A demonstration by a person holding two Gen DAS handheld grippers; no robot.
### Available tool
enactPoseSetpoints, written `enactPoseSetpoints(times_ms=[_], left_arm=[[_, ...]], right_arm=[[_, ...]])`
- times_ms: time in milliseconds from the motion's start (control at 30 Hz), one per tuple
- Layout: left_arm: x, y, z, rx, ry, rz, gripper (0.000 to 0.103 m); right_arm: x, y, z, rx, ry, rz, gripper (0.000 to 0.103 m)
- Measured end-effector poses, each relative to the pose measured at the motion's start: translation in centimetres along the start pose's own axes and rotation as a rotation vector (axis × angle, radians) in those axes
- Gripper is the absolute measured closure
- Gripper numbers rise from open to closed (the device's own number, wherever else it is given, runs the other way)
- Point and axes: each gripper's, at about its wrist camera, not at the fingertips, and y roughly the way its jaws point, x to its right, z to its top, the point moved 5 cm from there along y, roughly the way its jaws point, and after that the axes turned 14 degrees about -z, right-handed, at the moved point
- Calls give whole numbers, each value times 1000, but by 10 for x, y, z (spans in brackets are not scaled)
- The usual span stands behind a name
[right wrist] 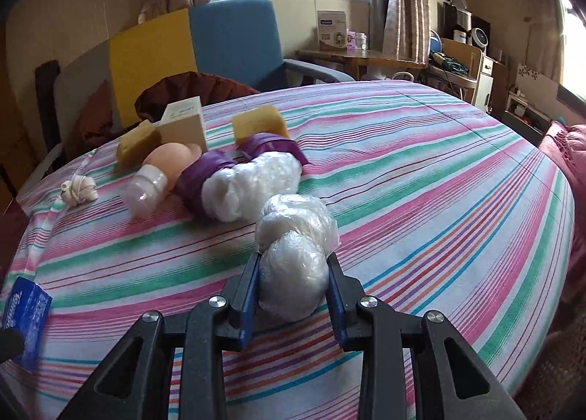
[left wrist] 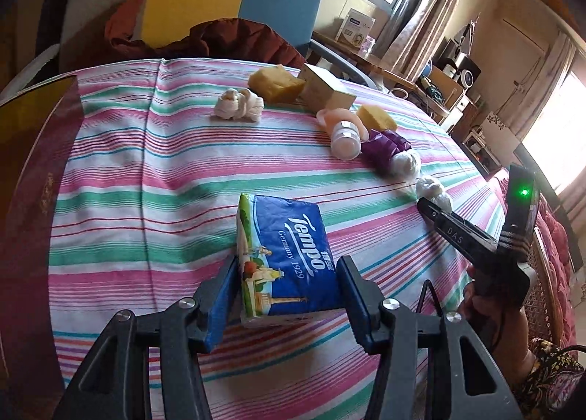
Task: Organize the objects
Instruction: 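Place the Tempo pack in the gold tray with the left gripper while the right drops the wrapped bundle there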
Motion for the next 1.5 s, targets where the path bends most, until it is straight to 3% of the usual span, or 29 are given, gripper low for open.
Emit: enactPoseSetpoints(times_ms=[300,500,767,833,967,1233,1367,1433,1500], left_arm=[[-26,-67,10,128,-43,50,49],[-80,-119,17,214,-167,113,49],[-158,-145,5,181,-371,144,49],[-171,-147,0,160,-403,154,63],[-188,-153,-9,138,-422,198,63],[-200,-166,-20,159,-439,250,63],[-210,-167,-25,109,-393,411,63],[-212,-172,-27,111,-387,454,63],[-210,-182,-27,172,-406,407,63]], right_arm=[[-43,-27,-11,-29,-52,140,70],[-81,-73,-1,74,-133,241,71],[-137,-149,17,255,-256,380,71],[-150,-166,18,287,-279,423,71],[-175,-195,15,322,-321,505,71],[-230,-220,-1,248,-406,680,71],[-261,-229,-17,182,-465,757,71],[-274,-233,-24,168,-493,775,71],[-284,-238,-30,164,-521,787,71]])
